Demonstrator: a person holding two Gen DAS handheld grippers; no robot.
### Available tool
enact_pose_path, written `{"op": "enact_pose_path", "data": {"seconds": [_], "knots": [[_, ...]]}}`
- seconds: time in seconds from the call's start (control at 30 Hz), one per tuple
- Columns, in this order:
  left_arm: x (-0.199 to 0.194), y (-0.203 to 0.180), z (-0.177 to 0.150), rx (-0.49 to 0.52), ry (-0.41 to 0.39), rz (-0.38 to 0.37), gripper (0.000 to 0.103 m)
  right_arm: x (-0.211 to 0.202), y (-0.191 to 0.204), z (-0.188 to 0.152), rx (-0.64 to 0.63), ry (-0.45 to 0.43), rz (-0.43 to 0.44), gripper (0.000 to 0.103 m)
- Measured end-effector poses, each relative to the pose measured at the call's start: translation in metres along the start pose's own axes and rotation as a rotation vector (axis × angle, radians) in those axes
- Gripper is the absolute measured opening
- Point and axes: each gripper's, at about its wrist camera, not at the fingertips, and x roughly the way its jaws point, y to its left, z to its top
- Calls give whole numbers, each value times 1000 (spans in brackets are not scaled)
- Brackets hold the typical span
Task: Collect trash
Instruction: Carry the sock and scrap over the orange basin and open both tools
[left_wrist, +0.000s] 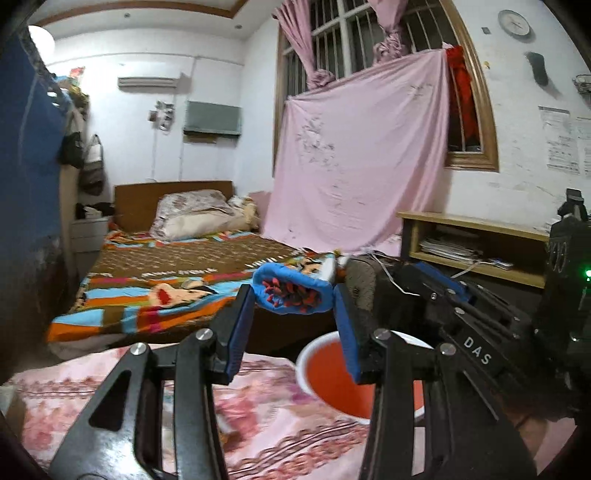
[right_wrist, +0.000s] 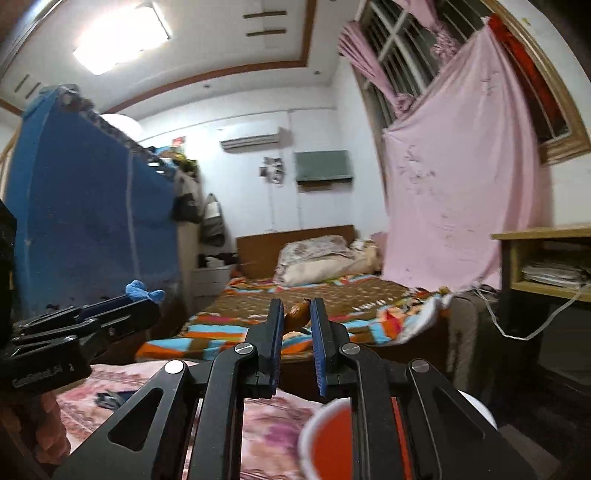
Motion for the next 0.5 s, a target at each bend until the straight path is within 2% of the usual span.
{"op": "enact_pose_path", "data": {"seconds": [0.2, 0.33, 0.5], "knots": [[30, -27, -8, 33, 68, -65, 74, 8, -30, -15, 38, 90, -84, 13], [53, -36, -18, 37, 141, -96, 74, 22, -45, -33, 68, 193, -125, 13], [82, -44, -29, 25, 237, -109, 74, 25, -61, -46, 100, 258, -151, 13]]}}
